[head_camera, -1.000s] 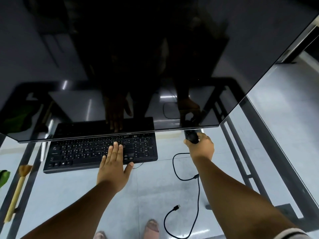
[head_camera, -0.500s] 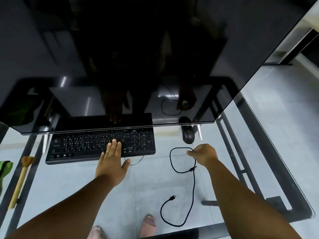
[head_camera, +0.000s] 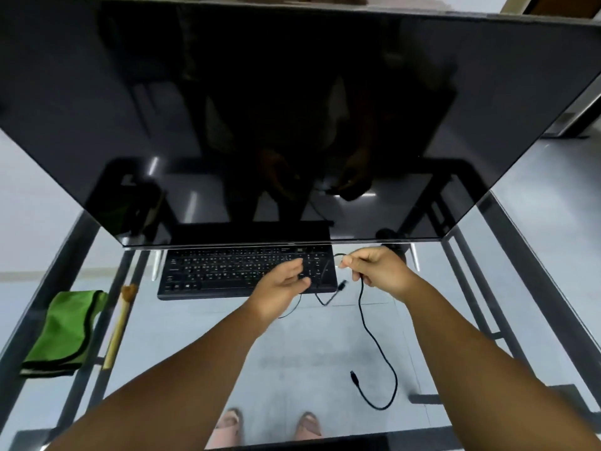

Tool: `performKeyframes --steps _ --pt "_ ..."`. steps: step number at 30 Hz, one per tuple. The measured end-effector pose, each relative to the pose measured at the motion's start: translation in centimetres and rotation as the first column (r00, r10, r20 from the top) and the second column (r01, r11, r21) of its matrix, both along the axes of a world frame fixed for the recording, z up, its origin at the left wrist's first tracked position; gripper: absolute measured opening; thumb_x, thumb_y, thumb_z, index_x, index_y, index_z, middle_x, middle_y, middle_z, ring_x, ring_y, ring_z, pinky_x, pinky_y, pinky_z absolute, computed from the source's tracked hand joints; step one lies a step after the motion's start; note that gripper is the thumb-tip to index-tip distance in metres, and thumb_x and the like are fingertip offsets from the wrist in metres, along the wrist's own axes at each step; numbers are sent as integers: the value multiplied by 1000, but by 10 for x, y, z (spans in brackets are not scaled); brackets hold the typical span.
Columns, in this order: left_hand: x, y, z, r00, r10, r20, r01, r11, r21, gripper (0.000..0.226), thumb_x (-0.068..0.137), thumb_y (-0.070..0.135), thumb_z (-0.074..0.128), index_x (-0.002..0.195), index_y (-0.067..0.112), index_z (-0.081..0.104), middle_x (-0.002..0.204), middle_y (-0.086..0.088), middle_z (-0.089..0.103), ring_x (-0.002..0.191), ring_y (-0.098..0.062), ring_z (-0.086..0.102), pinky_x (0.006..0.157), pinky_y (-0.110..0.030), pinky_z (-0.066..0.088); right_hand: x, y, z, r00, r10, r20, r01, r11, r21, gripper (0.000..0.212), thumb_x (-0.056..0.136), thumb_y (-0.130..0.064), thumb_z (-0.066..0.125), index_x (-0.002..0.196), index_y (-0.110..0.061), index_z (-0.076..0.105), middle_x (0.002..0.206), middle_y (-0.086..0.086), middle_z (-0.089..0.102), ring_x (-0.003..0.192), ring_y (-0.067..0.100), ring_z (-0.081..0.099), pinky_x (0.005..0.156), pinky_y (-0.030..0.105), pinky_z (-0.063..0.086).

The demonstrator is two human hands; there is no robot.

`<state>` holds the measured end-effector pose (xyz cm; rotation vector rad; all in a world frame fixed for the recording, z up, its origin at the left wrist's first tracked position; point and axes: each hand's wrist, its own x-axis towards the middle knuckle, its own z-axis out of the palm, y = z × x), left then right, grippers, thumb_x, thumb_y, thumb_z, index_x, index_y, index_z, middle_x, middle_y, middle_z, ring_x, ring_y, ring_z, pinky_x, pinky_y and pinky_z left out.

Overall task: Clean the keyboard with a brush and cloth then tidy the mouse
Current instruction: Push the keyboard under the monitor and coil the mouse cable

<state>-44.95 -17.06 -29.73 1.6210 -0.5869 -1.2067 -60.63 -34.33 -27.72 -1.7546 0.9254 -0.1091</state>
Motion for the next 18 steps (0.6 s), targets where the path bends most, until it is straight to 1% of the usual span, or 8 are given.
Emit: performKeyframes --steps 3,5,7,8,11,13,15,18 --pt "5 5 26 995 -81 -59 76 993 -95 28 98 14 53 124 16 61 122 1 67 115 -7 60 92 -20 40 29 17 18 997 21 79 -22 1000 4 21 93 -33 62 83 -23 77 64 4 62 53 14 45 53 24 39" --pt "12 13 37 989 -55 -138 38 991 -125 25 99 17 50 120 14 62 102 -5 72 101 -12 67 94 -28 44 45 27 31 992 18 122 -17 1000 -4 22 94 -31 61 83 -20 76 62 4 60 51 11 44 53 23 39" --pt "23 20 43 981 -61 -184 32 987 -154 25 100 19 48 116 10 65 81 -6 67 87 -19 65 98 -36 44 61 36 41 990 0 144 4 1000 -30 23 95 -31 59 84 -18 75 62 3 60 50 11 44 56 24 39" --pt "28 24 46 978 -86 -190 56 986 -159 26 100 22 47 109 10 69 75 -5 63 81 -17 61 95 -34 44 68 39 44 988 -19 152 27 998 -48 24 96 -32 58 85 -18 74 63 2 61 51 11 45 57 26 40" --pt "41 36 55 979 -182 -92 170 978 -123 30 99 29 51 85 15 73 80 -1 63 77 -8 54 86 -24 42 90 50 53 984 -55 167 73 992 -102 25 97 -35 56 87 -20 73 62 0 60 52 8 46 59 25 40" --pt "50 44 57 984 -173 -50 166 979 -120 36 98 31 52 70 17 68 81 3 66 81 -8 56 85 -25 42 102 57 57 986 -35 161 55 991 -124 25 97 -35 55 89 -20 74 61 -1 58 54 7 48 61 22 40" --pt "62 56 59 979 -112 -171 84 983 -163 42 99 30 49 62 15 59 74 -2 63 78 -15 59 79 -28 45 113 63 57 985 -61 160 85 986 -145 25 97 -35 55 90 -18 73 62 -1 55 59 10 48 62 22 39" --pt "80 77 64 929 -61 -366 -5 984 -178 36 99 30 46 67 13 51 64 -6 49 59 -17 49 60 -25 43 122 63 55 956 -235 178 255 961 -103 23 97 -33 55 90 -17 71 76 -1 63 64 15 52 61 22 44"
